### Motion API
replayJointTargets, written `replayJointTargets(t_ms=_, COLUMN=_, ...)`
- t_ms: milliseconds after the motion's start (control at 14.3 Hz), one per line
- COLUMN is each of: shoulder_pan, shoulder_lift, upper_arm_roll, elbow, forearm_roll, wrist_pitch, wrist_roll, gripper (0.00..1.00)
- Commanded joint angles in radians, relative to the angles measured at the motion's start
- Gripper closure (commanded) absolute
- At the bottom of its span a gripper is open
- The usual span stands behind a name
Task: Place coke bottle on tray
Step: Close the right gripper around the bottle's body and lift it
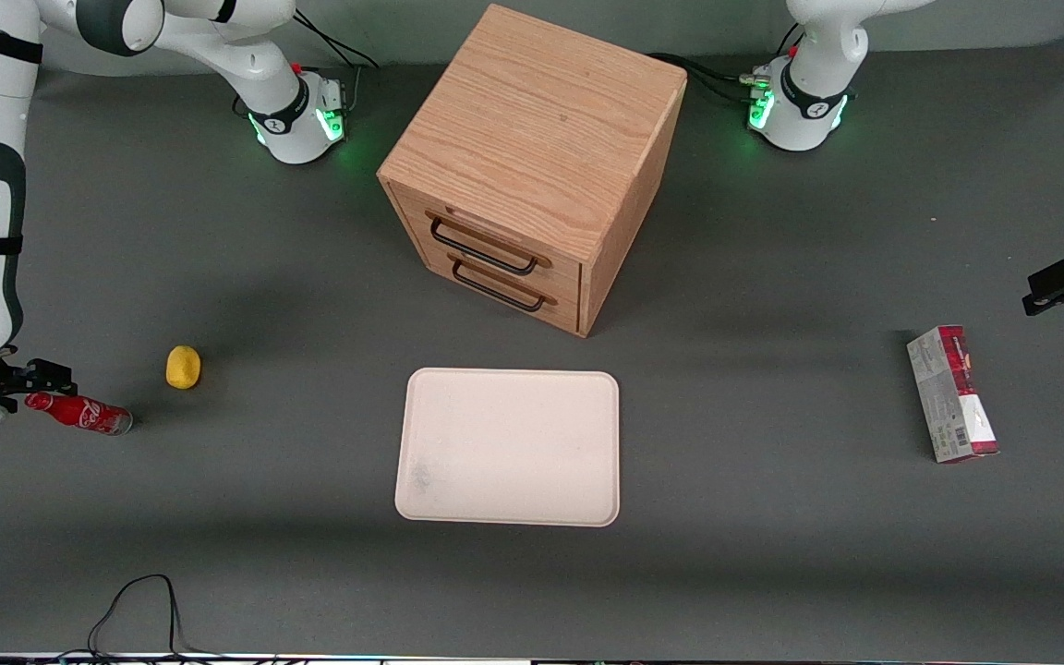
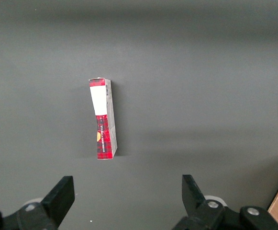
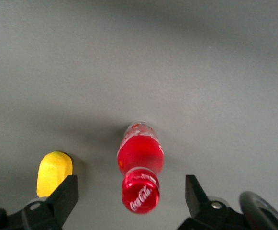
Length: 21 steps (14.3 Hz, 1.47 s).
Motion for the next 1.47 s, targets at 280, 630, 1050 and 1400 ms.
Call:
replayJointTargets(t_ms=280, shoulder_pan=-0.007, shoulder_lift=0.051, upper_arm_roll=-0.017, elbow=0.016, forearm_roll=0.074, wrist_pitch=0.007, wrist_roll=-0.102, gripper=0.38)
replayJointTargets(t_ms=630, shoulder_pan=-0.007, shoulder_lift=0.050, upper_arm_roll=-0.017, elbow=0.025, forearm_roll=0.073, wrist_pitch=0.007, wrist_roll=-0.113, gripper=0.79)
replayJointTargets(t_ms=1050, shoulder_pan=0.017, shoulder_lift=-0.023, upper_arm_roll=-0.011, elbow=0.071, forearm_roll=0.037, wrist_pitch=-0.057, wrist_roll=-0.043, gripper=0.94)
replayJointTargets(t_ms=1400, shoulder_pan=0.034, shoulder_lift=-0.039, upper_arm_roll=0.025, elbow=0.405, forearm_roll=-0.104, wrist_pitch=-0.490, wrist_roll=0.270, gripper=0.94)
